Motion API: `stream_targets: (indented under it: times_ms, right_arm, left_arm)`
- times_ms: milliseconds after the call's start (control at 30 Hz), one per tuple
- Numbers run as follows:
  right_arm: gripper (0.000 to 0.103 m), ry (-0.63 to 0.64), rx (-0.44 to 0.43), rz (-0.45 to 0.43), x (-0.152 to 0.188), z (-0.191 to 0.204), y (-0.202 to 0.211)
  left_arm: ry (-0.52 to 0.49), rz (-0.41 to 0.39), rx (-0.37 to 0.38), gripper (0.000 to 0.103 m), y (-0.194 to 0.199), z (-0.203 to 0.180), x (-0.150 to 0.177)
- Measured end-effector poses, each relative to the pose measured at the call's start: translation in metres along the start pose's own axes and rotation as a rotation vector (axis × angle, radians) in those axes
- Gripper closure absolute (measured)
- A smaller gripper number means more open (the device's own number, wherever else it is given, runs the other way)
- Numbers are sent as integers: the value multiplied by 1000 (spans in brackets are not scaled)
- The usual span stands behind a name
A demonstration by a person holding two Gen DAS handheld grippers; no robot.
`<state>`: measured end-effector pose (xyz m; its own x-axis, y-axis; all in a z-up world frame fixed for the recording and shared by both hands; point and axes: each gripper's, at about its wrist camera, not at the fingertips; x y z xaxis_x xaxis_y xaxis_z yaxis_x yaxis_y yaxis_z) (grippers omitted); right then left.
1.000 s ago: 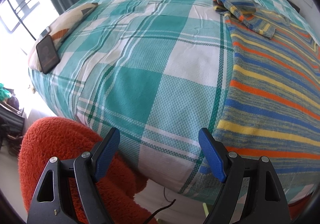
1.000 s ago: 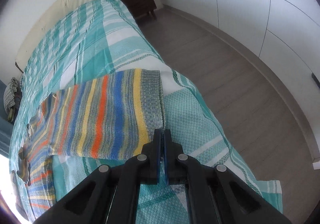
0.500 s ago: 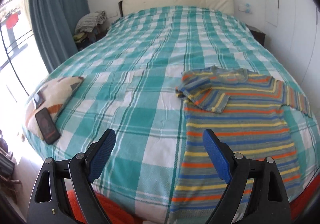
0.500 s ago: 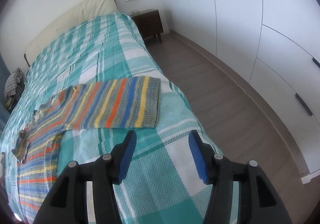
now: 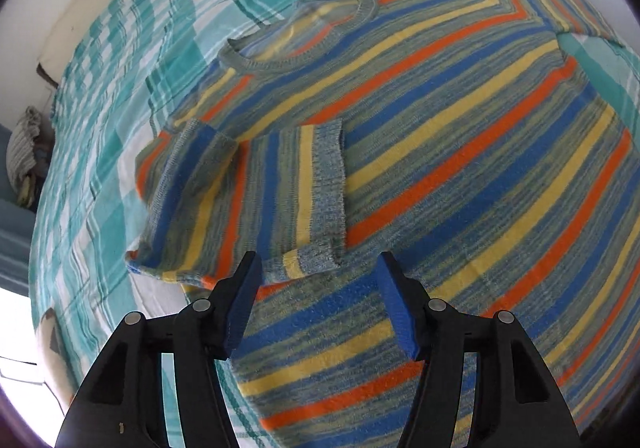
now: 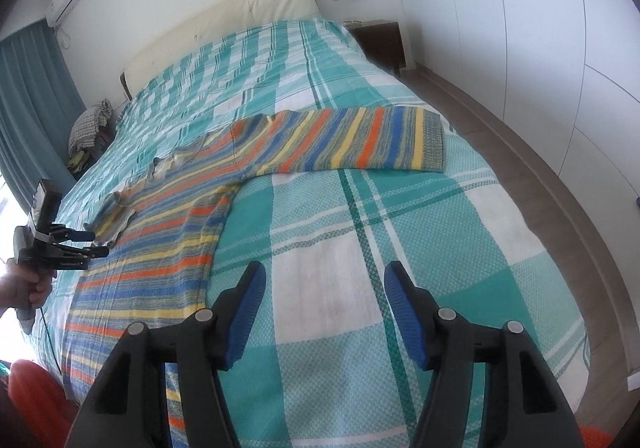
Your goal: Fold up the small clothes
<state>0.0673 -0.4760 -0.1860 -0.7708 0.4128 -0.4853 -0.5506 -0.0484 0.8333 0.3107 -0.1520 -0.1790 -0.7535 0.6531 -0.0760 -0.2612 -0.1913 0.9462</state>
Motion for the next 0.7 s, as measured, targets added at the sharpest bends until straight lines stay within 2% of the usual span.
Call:
stream_targets:
  times_ms: [33, 67, 100, 200, 300, 367, 433, 500, 567, 700]
  right_arm:
    - [41, -15, -6, 9, -2, -3, -4]
    - [41, -30, -13, 19, -2, -5, -6]
    - [41, -41, -19, 27, -2, -7, -9]
    - [41, -34, -24, 24, -3, -4, -11]
    - [41, -13, -19, 19, -1, 1, -10]
    - [41, -11, -20, 25, -1, 1, -13]
    - [41, -13, -25, 33, -2, 1, -16]
    - [41, -9, -30, 44, -3, 3, -21]
    - [41, 3, -31, 53, -2, 6, -25]
    - [41, 40, -15, 70, 0, 14, -29]
  left_arm:
    - [29, 5, 25, 67, -4, 5, -1]
    - [72, 18, 50, 96, -9, 13, -2]
    - [128, 15, 66, 98, -9, 23, -1]
    - [345, -80, 114, 99, 13, 65, 16]
    - [663, -153, 199, 99, 30, 137, 59]
    - [914, -134, 239, 99, 21, 189, 100]
    - [1110, -54, 213, 99, -5, 229, 137]
    - [1206, 29, 169, 99, -30, 249, 165]
    - [1224, 78, 152, 99, -49, 252, 179]
    - [1252, 77, 201, 99, -60, 250, 192]
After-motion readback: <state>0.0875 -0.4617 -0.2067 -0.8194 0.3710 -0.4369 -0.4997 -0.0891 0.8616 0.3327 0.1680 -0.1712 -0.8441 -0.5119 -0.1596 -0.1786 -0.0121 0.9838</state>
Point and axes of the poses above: each gripper's, at about its wrist camera, not at the fingertips, and y roughly against the way its jaws point, z to its left, x to its underside, and after that the axes turned 15 degrees about z, right-handed
